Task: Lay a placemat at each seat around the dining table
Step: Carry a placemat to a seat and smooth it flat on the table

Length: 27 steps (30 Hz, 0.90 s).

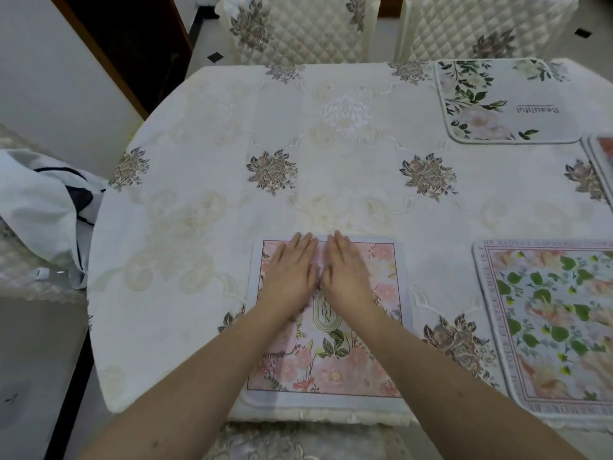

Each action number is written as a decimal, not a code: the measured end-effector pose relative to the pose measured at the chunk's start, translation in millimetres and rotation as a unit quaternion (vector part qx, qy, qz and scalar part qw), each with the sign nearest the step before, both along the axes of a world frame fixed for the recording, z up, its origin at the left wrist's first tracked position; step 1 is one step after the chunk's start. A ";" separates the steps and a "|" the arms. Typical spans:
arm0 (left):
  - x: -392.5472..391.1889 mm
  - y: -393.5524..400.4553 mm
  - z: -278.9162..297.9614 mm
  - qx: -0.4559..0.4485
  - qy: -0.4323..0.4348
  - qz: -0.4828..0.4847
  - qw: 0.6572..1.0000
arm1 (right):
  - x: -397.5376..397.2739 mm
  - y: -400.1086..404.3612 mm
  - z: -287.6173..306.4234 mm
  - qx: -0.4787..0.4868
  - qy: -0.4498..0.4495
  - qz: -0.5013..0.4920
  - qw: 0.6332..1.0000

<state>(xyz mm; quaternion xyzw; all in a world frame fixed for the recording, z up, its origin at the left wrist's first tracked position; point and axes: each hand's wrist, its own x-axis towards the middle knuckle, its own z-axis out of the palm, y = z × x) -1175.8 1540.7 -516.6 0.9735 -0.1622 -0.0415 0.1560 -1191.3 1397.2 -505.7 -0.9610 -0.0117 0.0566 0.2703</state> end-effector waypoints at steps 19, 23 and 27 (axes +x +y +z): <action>-0.5 11.8 -8.7 0.067 0.017 0.001 0.998 | -0.9 -21.1 -15.4 -0.130 -0.009 0.007 0.991; -2.5 26.7 -6.9 0.078 0.026 0.022 0.996 | -5.0 -36.0 -16.4 -0.142 -0.013 -0.029 0.989; -8.1 37.7 -5.1 0.054 0.034 0.041 0.997 | -10.2 -48.9 -16.0 -0.156 -0.003 -0.059 0.986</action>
